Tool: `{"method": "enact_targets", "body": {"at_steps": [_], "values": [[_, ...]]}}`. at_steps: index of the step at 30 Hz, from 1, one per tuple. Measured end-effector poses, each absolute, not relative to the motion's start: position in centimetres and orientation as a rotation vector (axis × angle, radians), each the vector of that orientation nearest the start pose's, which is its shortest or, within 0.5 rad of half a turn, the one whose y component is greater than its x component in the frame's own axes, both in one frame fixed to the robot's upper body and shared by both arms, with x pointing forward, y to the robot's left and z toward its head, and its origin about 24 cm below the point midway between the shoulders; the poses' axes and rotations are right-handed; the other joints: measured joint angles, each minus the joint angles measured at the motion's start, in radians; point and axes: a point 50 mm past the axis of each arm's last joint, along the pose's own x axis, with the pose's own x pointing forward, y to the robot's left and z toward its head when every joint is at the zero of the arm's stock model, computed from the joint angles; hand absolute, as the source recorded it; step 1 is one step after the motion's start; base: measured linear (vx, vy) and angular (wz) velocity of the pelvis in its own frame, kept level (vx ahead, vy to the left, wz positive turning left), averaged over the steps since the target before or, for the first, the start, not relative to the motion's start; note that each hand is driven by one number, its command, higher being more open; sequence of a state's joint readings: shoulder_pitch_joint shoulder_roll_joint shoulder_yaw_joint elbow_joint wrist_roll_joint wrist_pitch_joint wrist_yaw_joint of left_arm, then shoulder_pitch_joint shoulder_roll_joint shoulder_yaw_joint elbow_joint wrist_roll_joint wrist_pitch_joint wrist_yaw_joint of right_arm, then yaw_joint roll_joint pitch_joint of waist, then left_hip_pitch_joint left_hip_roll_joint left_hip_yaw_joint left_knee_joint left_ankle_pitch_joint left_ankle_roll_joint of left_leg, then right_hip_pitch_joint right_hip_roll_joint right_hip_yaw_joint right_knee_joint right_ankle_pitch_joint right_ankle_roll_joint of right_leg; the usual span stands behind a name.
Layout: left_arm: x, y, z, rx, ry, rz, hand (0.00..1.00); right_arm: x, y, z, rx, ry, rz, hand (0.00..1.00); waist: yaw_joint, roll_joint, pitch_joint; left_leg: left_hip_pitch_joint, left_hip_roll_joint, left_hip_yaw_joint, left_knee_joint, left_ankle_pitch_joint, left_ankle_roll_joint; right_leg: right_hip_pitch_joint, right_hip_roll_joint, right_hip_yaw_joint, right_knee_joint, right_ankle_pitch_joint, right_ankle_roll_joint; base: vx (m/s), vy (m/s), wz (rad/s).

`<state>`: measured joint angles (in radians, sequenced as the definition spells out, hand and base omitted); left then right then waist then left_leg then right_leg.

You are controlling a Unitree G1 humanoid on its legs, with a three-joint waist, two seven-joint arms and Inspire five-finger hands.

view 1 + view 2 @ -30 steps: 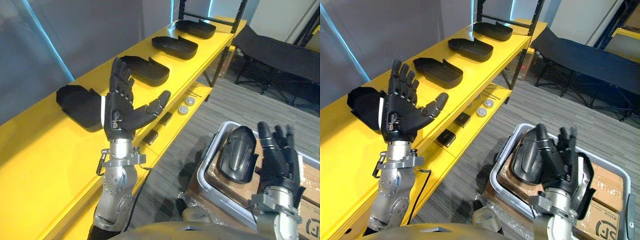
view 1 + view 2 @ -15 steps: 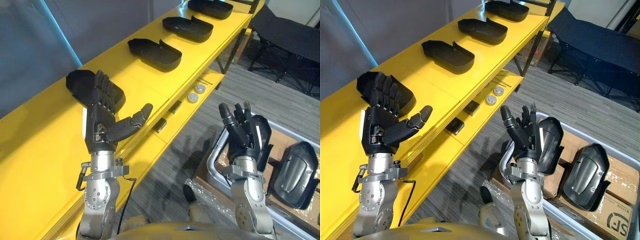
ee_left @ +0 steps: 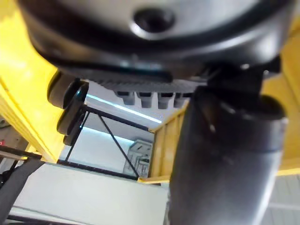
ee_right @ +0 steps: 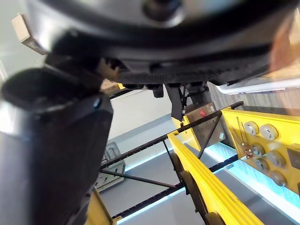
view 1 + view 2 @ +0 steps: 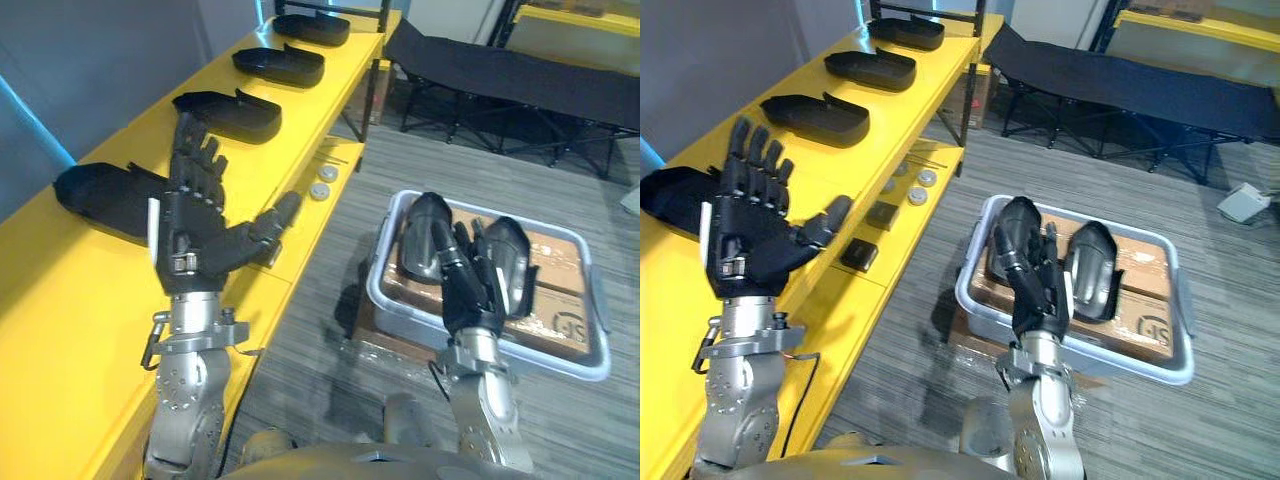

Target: Walk over and take three plastic housings, then place them on the shelf

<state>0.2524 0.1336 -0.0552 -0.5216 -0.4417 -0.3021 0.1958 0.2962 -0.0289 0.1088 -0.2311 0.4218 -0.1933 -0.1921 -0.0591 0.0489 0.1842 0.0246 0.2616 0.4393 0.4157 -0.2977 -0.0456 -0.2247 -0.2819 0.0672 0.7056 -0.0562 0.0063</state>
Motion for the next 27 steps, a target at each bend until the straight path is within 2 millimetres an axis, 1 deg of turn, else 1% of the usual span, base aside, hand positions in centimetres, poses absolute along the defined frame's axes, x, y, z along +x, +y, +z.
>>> {"method": "enact_targets", "body": {"at_steps": [1, 2, 3, 4, 5, 6, 7, 8, 9, 10, 11, 12, 13, 14, 15, 16, 17, 18, 19, 20, 21, 22, 23, 25, 27], "values": [[18.8, 18.3, 12.8, -0.41, -0.513, 0.167, 1.0, 19.5, -15.9, 4.3, 0.408, -0.081, -0.216, 1.0, 0.005, -0.003, 0.0, 0.0, 0.018, 0.006, 0.0, 0.008, -0.014, 0.002, -0.017, 0.001, 0.002, 0.005, 0.007, -0.09, -0.323, -0.6], [18.9, 18.7, 12.4, -0.443, -0.493, 0.208, 1.0, 19.4, -15.8, 4.0, 0.396, -0.066, -0.23, 1.0, 0.005, -0.011, 0.0, -0.004, 0.053, 0.009, 0.001, 0.025, -0.045, 0.014, -0.032, 0.02, -0.009, 0.018, 0.028, -0.06, -0.389, -0.4], [19.1, 18.8, 11.7, -0.458, -0.462, 0.225, 1.0, 19.0, -15.7, 3.6, 0.384, -0.049, -0.253, 1.0, 0.0, -0.024, -0.006, -0.015, 0.084, 0.004, 0.004, 0.043, -0.077, 0.03, -0.027, 0.051, -0.047, 0.038, 0.065, -0.05, -0.43, -0.29], [19.2, 18.7, 11.4, -0.461, -0.445, 0.224, 1.0, 18.7, -15.7, 3.4, 0.383, -0.038, -0.265, 1.0, -0.003, -0.035, -0.011, -0.023, 0.096, -0.001, 0.008, 0.054, -0.096, 0.042, -0.027, 0.053, -0.084, 0.051, 0.09, -0.05, -0.503, -0.14], [19.4, 18.0, 10.8, -0.489, -0.41, 0.198, 1.0, 18.2, -15.9, 3.0, 0.367, -0.017, -0.285, 1.0, -0.01, -0.068, -0.016, -0.034, 0.111, -0.014, 0.02, 0.071, -0.126, 0.079, -0.029, 0.032, -0.185, 0.078, 0.131, -0.06, -0.584, -0.02], [19.6, 17.0, 10.2, -0.53, -0.377, 0.167, 1.0, 17.8, -16.3, 2.7, 0.343, -0.003, -0.296, 1.0, -0.022, -0.101, -0.016, -0.039, 0.123, -0.037, 0.031, 0.086, -0.154, 0.129, -0.032, -0.025, -0.242, 0.0, 0.208, -0.06, -0.701, -0.02], [19.6, 16.8, 10.1, -0.537, -0.37, 0.162, 1.0, 17.8, -16.4, 2.7, 0.339, -0.001, -0.298, 1.0, -0.023, -0.101, -0.016, -0.04, 0.128, -0.04, 0.031, 0.088, -0.158, 0.135, -0.028, -0.031, -0.248, -0.013, 0.221, -0.07, -0.683, -0.19], [19.7, 14.7, 9.3, -0.605, -0.319, 0.125, 1.0, 17.8, -17.6, 2.8, 0.295, -0.009, -0.306, 1.0, -0.035, -0.068, -0.006, -0.047, 0.169, -0.076, -0.001, 0.128, -0.154, 0.15, 0.008, -0.106, -0.283, -0.119, 0.231, -0.05, -0.629, -0.2], [19.9, 12.9, 9.1, -0.639, -0.285, 0.071, 1.0, 17.8, -18.5, 2.9, 0.259, -0.012, -0.307, 1.0, -0.06, -0.043, 0.007, -0.07, 0.188, -0.103, -0.008, 0.171, -0.093, 0.151, 0.033, -0.138, -0.294, -0.165, 0.209, -0.04, -0.503, -0.13], [20.1, 11.9, 9.0, -0.655, -0.26, 0.036, 1.0, 17.8, -19.1, 2.9, 0.238, -0.011, -0.314, 1.0, -0.079, -0.029, 0.015, -0.085, 0.198, -0.118, -0.005, 0.203, -0.045, 0.152, 0.046, -0.148, -0.293, -0.171, 0.2, -0.04, -0.466, 0.12], [20.1, 10.4, 8.6, -0.666, -0.213, -0.026, 1.0, 17.4, -19.9, 2.7, 0.21, 0.009, -0.33, 1.0, -0.104, -0.023, 0.018, -0.1, 0.199, -0.122, 0.0, 0.276, 0.03, 0.157, 0.056, -0.151, -0.293, -0.179, 0.179, -0.06, -0.377, -0.09], [20.0, 9.4, 8.4, -0.671, -0.185, -0.077, 1.0, 17.0, -20.7, 2.6, 0.179, 0.017, -0.344, 1.0, -0.107, -0.027, 0.021, -0.087, 0.153, -0.153, -0.004, 0.266, -0.011, 0.156, 0.056, -0.126, -0.305, -0.176, 0.158, -0.06, -0.311, -0.36], [19.9, 9.0, 8.3, -0.67, -0.178, -0.093, 1.0, 16.8, -21.1, 2.6, 0.168, 0.019, -0.353, 1.0, -0.102, -0.021, 0.017, -0.08, 0.112, -0.181, -0.004, 0.246, -0.032, 0.152, 0.055, -0.107, -0.316, -0.17, 0.149, -0.07, -0.166, -0.91], [19.6, 8.8, 8.2, -0.648, -0.179, -0.11, 1.0, 16.5, -21.6, 2.6, 0.156, 0.019, -0.371, 1.0, -0.085, -0.004, 0.007, -0.068, 0.029, -0.22, -0.006, 0.191, -0.026, 0.14, 0.064, -0.075, -0.343, -0.153, 0.134, -0.05, -0.095, -1.0], [19.5, 8.8, 8.4, -0.637, -0.189, -0.12, 1.0, 16.0, -21.9, 2.5, 0.163, 0.02, -0.385, 1.0, -0.078, 0.006, 0.001, -0.068, -0.032, -0.256, -0.021, 0.15, -0.014, 0.134, 0.08, -0.049, -0.369, -0.133, 0.125, -0.03, -0.087, -0.9], [19.4, 8.9, 8.5, -0.637, -0.195, -0.122, 1.0, 15.9, -21.9, 2.3, 0.169, 0.025, -0.388, 1.0, -0.076, 0.008, -0.001, -0.069, -0.056, -0.27, -0.031, 0.133, -0.011, 0.132, 0.087, -0.04, -0.381, -0.124, 0.121, -0.01, -0.083, -0.63], [19.4, 9.1, 8.7, -0.632, -0.206, -0.124, 1.0, 15.5, -21.9, 2.1, 0.176, 0.037, -0.396, 1.0, -0.061, 0.016, -0.005, -0.07, -0.09, -0.293, -0.062, 0.111, -0.001, 0.121, 0.105, -0.025, -0.407, -0.102, 0.118, -0.01, -0.044, -0.41], [19.4, 9.2, 8.7, -0.625, -0.21, -0.127, 1.0, 15.3, -21.9, 1.9, 0.184, 0.042, -0.398, 1.0, -0.052, 0.018, -0.007, -0.066, -0.093, -0.302, -0.085, 0.103, -0.002, 0.116, 0.114, -0.019, -0.416, -0.09, 0.118, -0.02, -0.037, -0.46], [19.4, 9.6, 8.8, -0.612, -0.219, -0.124, 1.0, 15.3, -21.6, 1.8, 0.189, 0.046, -0.396, 1.0, -0.044, 0.023, -0.013, -0.053, -0.1, -0.326, -0.147, 0.1, -0.006, 0.092, 0.129, -0.007, -0.427, -0.071, 0.123, -0.04, -0.004, -0.35], [19.5, 10.0, 8.7, -0.601, -0.225, -0.121, 1.0, 15.5, -21.3, 1.8, 0.195, 0.044, -0.395, 1.0, -0.044, 0.025, -0.015, -0.049, -0.108, -0.324, -0.191, 0.094, -0.017, 0.066, 0.128, 0.001, -0.43, -0.055, 0.134, -0.05, 0.018, -0.32], [19.6, 10.2, 8.7, -0.595, -0.23, -0.119, 1.0, 15.6, -21.1, 1.7, 0.201, 0.049, -0.4, 1.0, -0.042, 0.021, -0.012, -0.048, -0.112, -0.32, -0.202, 0.099, -0.033, 0.058, 0.126, 0.006, -0.434, -0.045, 0.14, -0.08, 0.064, -0.43], [19.5, 10.4, 8.6, -0.575, -0.23, -0.127, 1.0, 16.0, -20.5, 1.2, 0.212, 0.064, -0.395, 1.0, -0.026, 0.012, -0.01, -0.041, -0.113, -0.294, -0.209, 0.107, -0.058, 0.054, 0.127, 0.013, -0.459, -0.015, 0.146, -0.07, 0.071, -0.55], [19.4, 10.7, 8.5, -0.541, -0.231, -0.131, 1.0, 16.1, -20.1, 0.6, 0.197, 0.09, -0.386, 1.0, -0.014, 0.005, -0.01, -0.033, -0.113, -0.275, -0.208, 0.104, -0.061, 0.063, 0.126, 0.013, -0.486, 0.007, 0.147, -0.08, 0.086, -0.59], [19.3, 10.7, 8.4, -0.496, -0.235, -0.182, 1.0, 16.1, -19.6, -0.2, 0.193, 0.129, -0.379, 1.0, -0.007, -0.004, -0.013, -0.032, -0.118, -0.267, -0.185, 0.09, -0.07, 0.102, 0.115, 0.0, -0.559, 0.053, 0.152, -0.08, 0.103, -0.28], [19.2, 10.4, 8.4, -0.465, -0.238, -0.205, 1.0, 16.2, -19.4, -1.2, 0.123, 0.176, -0.371, 1.0, 0.001, -0.022, -0.018, -0.044, -0.128, -0.261, -0.161, 0.075, -0.06, 0.12, 0.1, -0.009, -0.609, 0.083, 0.159, -0.08, 0.12, -0.09]]}}
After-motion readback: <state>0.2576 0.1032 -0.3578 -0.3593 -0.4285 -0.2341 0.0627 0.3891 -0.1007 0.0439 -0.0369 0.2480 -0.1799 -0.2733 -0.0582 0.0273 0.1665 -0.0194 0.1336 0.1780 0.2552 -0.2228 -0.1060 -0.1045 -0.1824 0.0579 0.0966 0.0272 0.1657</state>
